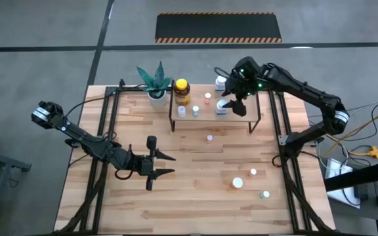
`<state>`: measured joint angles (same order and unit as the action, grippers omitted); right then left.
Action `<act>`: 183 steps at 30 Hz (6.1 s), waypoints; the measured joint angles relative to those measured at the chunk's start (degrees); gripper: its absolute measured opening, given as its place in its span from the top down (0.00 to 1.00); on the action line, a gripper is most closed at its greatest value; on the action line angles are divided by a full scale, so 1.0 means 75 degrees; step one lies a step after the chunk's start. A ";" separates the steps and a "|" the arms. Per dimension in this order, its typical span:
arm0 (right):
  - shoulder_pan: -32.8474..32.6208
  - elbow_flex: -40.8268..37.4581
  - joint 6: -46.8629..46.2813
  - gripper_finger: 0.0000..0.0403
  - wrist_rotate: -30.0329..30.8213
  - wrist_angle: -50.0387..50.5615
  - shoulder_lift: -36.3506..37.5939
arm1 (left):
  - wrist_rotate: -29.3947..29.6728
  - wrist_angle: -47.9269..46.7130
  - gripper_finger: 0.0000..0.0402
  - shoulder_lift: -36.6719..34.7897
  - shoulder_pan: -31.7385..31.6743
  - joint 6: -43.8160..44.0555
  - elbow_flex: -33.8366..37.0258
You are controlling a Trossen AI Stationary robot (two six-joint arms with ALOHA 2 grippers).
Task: Pick and place medicine bottles onto shelf by color
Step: Put the orange medicine bottle on the shelf
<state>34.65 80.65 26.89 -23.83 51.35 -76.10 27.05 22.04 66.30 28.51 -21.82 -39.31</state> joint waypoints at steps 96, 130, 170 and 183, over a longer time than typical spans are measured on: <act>-0.9874 -0.3235 -0.8900 0.50 0.5228 -0.1341 -0.1713 | 0.0000 0.0204 0.59 0.0000 0.0003 0.0087 0.0006; -0.9868 -0.0743 -0.8660 0.52 0.5184 0.0476 -0.1462 | 0.0000 0.0203 0.59 0.0006 0.0000 0.0462 0.0012; -0.6023 0.1825 -0.7257 0.52 0.6805 0.3947 0.0955 | -0.0003 0.0201 0.59 0.0009 0.0003 0.0693 0.0047; -0.3001 0.1821 -0.6557 0.52 0.6223 0.4096 0.1057 | -0.0003 0.0201 0.59 0.0009 0.0003 0.0685 0.0052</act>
<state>12.15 94.30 -22.29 22.84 82.07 -68.17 27.03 23.55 66.37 28.53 -16.69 -38.92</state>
